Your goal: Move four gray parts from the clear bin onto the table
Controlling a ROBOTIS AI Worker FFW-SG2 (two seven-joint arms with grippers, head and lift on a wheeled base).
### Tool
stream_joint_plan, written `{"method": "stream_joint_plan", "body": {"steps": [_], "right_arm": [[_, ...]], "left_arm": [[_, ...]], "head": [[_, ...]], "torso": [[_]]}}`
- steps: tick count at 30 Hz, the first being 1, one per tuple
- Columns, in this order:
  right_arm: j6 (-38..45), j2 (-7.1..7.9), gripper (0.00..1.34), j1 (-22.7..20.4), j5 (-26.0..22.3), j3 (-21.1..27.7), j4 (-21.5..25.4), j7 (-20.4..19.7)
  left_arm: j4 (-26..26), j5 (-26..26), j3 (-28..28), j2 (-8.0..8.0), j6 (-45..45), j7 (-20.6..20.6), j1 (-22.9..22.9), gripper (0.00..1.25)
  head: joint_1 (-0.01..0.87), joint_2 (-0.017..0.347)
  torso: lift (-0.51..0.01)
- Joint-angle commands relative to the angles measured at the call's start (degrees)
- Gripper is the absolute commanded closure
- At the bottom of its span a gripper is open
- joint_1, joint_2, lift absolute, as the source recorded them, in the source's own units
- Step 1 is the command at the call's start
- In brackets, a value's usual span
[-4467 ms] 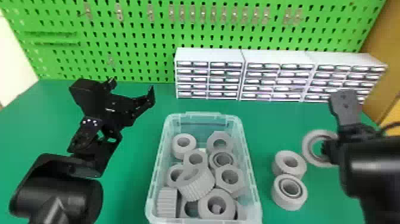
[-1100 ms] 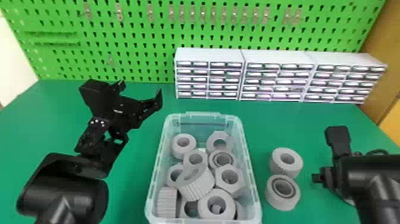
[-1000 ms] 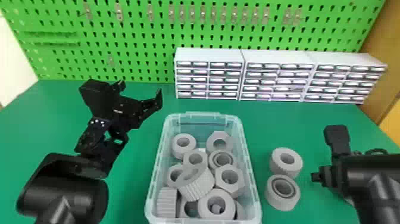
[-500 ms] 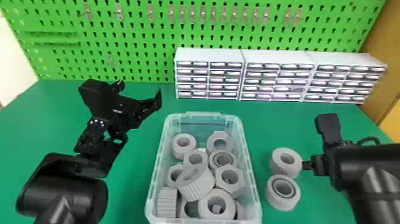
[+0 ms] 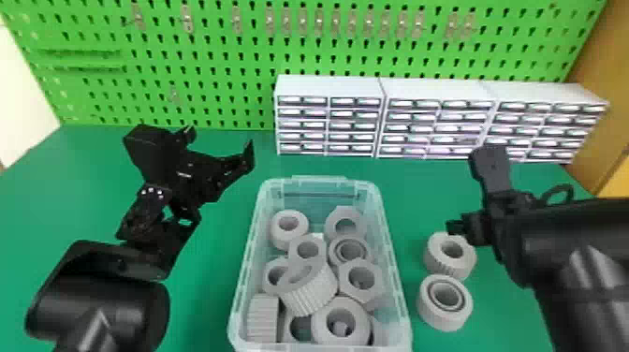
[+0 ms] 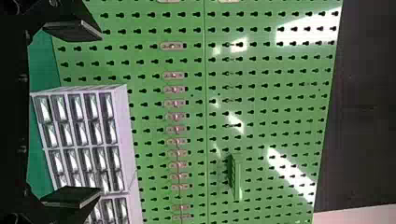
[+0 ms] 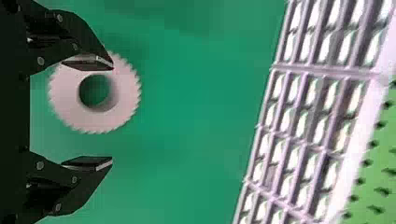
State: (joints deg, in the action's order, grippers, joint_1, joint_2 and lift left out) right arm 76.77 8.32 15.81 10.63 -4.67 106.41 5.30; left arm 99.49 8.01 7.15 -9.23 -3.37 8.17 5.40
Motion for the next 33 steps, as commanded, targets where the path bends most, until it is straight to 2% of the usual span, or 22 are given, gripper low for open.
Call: {"method": "stream_joint_plan", "body": {"steps": [1, 7, 19, 25, 33], "right_arm": [[-0.4, 0.03, 0.52, 1.0, -1.4, -2.4, 1.0, 0.0], [-1.2, -0.15, 0.52, 2.4, -3.5, -4.6, 1.5, 0.0], [-1.0, -0.85, 0.52, 6.2, -4.4, -12.4, 1.2, 0.0], [-0.4, -1.02, 0.52, 8.1, -6.1, -17.8, -0.6, 0.0], [4.4, -1.90, 0.52, 12.3, -6.8, -24.7, -3.7, 0.1]], "left_arm": [[0.0, 0.0, -0.1, 0.00, 0.0, 0.0, -0.1, 0.12], [0.0, 0.0, -0.1, 0.00, -0.1, 0.0, -0.2, 0.12], [0.0, -0.3, -0.2, 0.09, -0.1, 0.0, -0.1, 0.12], [0.0, -0.4, -0.2, 0.09, -0.1, -0.1, -0.1, 0.12], [0.0, -0.5, -0.2, 0.09, -0.1, -0.1, -0.1, 0.12]], "head": [[0.678, 0.034], [0.678, 0.034], [0.678, 0.034], [0.678, 0.034], [0.678, 0.034]], "torso": [[-0.050], [-0.050], [-0.050], [-0.050], [-0.050]]}}
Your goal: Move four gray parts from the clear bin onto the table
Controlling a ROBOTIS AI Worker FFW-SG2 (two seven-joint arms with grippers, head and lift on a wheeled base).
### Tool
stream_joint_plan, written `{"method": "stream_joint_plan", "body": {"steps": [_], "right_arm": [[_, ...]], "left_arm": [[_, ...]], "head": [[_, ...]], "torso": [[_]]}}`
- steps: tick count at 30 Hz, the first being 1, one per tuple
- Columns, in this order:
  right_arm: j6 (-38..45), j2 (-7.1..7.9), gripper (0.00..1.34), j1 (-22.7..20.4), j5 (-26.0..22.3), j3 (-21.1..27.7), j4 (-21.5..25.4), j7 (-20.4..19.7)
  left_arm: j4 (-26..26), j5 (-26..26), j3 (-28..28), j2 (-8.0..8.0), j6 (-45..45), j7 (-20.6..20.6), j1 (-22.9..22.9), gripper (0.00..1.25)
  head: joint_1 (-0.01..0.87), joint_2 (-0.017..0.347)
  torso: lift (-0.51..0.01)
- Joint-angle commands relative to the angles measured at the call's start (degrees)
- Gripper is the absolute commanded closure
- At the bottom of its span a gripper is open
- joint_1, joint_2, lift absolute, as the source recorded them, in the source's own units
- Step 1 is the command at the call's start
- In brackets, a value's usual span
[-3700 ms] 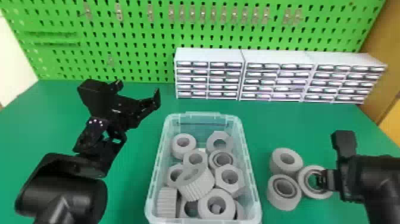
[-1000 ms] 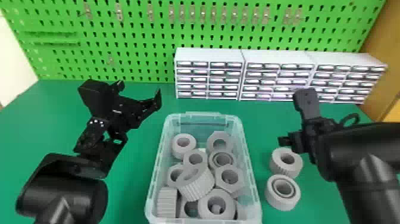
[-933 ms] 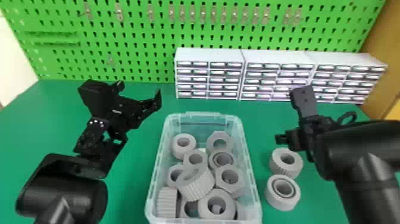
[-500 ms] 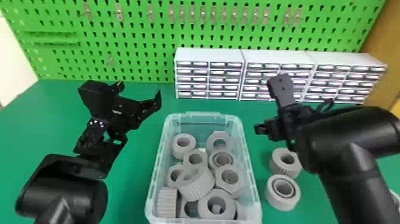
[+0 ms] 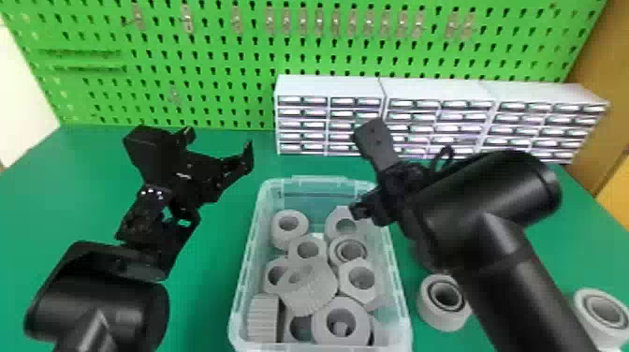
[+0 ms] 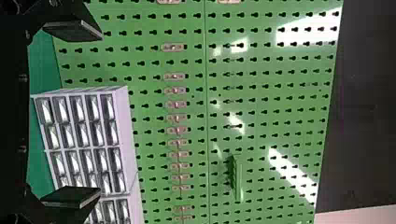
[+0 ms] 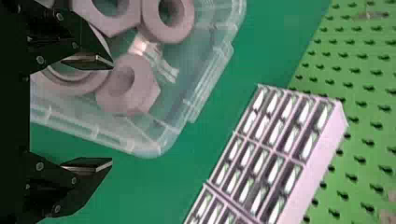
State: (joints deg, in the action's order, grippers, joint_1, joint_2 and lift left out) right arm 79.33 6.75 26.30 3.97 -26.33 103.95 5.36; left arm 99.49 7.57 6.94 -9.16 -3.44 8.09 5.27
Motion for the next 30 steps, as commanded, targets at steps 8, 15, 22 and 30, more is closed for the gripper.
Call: {"method": "stream_joint_plan", "body": {"steps": [8, 15, 22, 30], "right_arm": [[4.3, -0.51, 0.52, 4.3, -1.0, -5.3, -4.2, 0.0], [5.4, -0.78, 0.53, 4.5, -0.9, -5.6, -6.0, 0.0], [5.5, -0.78, 0.53, 4.6, -0.9, -5.7, -6.3, 0.0], [5.7, -0.78, 0.53, 4.6, -0.9, -5.7, -6.4, 0.0]], "left_arm": [[0.0, -0.1, -0.1, -0.07, -0.2, 0.1, 0.0, 0.12], [0.0, 0.0, -0.1, -0.07, -0.2, 0.1, -0.1, 0.12], [0.0, 0.0, -0.1, -0.07, -0.2, 0.1, -0.1, 0.12], [0.0, 0.1, -0.2, -0.07, -0.2, 0.1, -0.2, 0.12]], "head": [[0.678, 0.034], [0.678, 0.034], [0.678, 0.034], [0.678, 0.034]], "torso": [[-0.050], [-0.050], [-0.050], [-0.050]]}}
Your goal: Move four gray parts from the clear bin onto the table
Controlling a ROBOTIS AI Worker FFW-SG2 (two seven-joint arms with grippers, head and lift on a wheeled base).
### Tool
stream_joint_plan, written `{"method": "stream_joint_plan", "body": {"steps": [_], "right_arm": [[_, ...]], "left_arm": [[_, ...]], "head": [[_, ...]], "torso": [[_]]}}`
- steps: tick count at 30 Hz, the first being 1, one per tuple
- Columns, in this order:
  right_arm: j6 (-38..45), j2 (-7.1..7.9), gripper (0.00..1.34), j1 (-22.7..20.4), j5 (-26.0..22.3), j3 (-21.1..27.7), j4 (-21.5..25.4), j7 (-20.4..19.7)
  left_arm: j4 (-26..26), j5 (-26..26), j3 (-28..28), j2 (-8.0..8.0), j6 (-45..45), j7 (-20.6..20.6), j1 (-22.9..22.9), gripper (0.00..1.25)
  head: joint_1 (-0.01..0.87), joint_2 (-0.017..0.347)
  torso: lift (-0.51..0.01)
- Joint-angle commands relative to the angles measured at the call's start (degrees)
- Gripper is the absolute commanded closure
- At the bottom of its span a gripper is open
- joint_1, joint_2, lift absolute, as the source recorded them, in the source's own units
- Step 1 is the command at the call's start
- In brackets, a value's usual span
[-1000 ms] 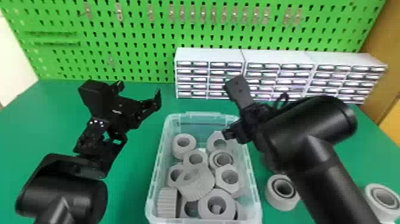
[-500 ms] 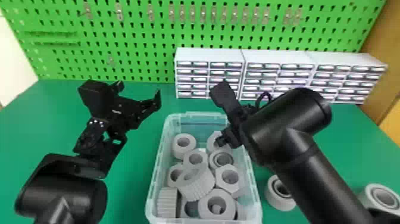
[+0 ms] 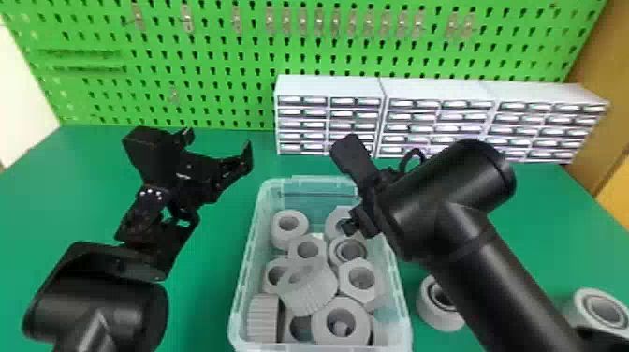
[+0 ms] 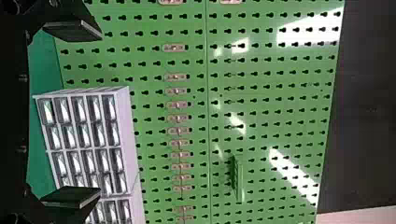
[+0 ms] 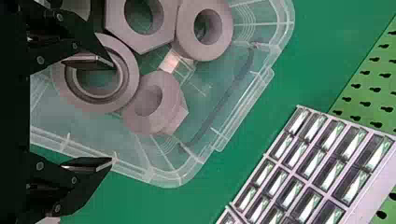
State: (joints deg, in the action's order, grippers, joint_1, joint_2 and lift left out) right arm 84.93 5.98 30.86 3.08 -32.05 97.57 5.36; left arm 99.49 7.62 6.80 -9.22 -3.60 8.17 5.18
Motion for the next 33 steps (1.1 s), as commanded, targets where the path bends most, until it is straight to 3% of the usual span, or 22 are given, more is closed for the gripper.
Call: {"method": "stream_joint_plan", "body": {"steps": [1, 14, 24, 28, 33], "right_arm": [[0.2, 0.00, 0.53, 0.1, 0.0, 0.0, 0.0, 0.0], [0.2, 0.00, 0.52, 0.2, 0.2, -0.3, -0.5, 0.0], [-3.2, 0.53, 0.52, 0.7, 3.4, -2.7, -1.2, 0.0], [-5.3, 0.44, 0.52, 2.2, 5.2, -5.5, -3.6, 0.0], [-9.8, 0.35, 0.52, 3.4, 3.3, -7.3, -8.0, 0.0]], "left_arm": [[0.0, 0.0, 0.0, -0.01, 0.0, 0.0, -0.1, 0.12], [0.0, 0.2, 0.0, -0.01, 0.0, 0.0, 0.0, 0.12], [0.0, 0.1, 0.1, -0.01, 0.1, 0.0, 0.0, 0.12], [0.0, 0.1, 0.1, -0.01, 0.1, 0.0, 0.0, 0.12], [0.0, 0.1, 0.2, 0.08, 0.1, 0.0, 0.1, 0.12]], "head": [[0.678, 0.034], [0.678, 0.034], [0.678, 0.034], [0.678, 0.034], [0.678, 0.034]], "torso": [[-0.050], [-0.050], [-0.050], [-0.050], [-0.050]]}}
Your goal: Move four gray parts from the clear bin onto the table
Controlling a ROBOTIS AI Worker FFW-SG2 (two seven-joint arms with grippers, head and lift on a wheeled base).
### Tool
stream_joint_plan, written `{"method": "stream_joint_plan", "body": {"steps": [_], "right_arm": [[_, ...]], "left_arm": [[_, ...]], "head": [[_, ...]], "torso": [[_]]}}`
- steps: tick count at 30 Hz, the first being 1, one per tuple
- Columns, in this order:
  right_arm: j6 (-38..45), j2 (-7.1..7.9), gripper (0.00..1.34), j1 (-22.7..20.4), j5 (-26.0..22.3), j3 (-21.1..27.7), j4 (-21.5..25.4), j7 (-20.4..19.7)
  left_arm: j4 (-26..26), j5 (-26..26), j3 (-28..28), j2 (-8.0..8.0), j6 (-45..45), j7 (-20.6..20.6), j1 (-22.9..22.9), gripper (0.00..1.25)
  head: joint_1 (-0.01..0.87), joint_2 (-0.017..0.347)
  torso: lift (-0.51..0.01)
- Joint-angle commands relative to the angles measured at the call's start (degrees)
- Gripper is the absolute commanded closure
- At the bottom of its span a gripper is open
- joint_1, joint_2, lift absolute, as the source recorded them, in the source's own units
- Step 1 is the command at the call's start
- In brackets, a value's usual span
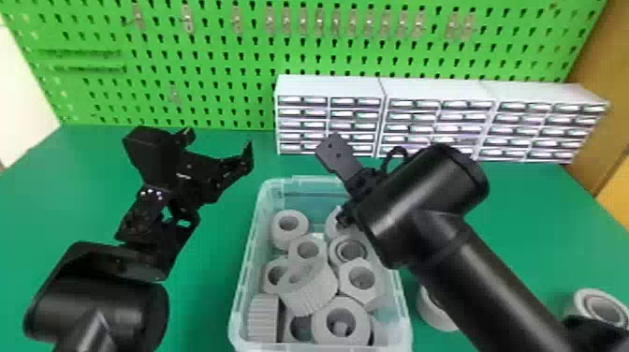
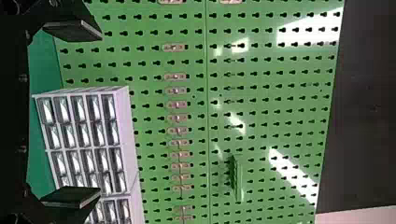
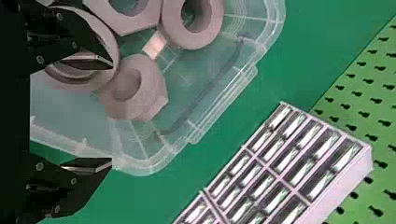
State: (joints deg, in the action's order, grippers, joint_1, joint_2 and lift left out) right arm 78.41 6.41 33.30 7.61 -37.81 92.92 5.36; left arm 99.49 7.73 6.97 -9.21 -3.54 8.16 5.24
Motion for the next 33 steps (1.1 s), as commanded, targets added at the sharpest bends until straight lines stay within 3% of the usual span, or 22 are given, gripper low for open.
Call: {"method": "stream_joint_plan", "body": {"steps": [1, 15, 33], "right_arm": [[-4.0, -0.17, 0.52, 1.1, -1.3, -2.0, -4.1, 0.0], [-13.0, -0.88, 0.52, 3.0, -0.8, -5.5, -15.1, 0.0], [-21.3, -1.84, 0.52, 5.5, 0.0, -5.2, -25.9, 0.0]], "left_arm": [[0.0, 0.0, 0.1, -0.01, -0.1, 0.0, 0.0, 0.12], [-0.2, 0.1, 0.3, -0.01, 0.0, 0.0, 0.0, 0.12], [-0.4, 0.4, 0.8, -0.01, -0.1, 0.0, 0.3, 0.12]], "head": [[0.678, 0.034], [0.678, 0.034], [0.678, 0.034]], "torso": [[-0.050], [-0.050], [-0.050]]}}
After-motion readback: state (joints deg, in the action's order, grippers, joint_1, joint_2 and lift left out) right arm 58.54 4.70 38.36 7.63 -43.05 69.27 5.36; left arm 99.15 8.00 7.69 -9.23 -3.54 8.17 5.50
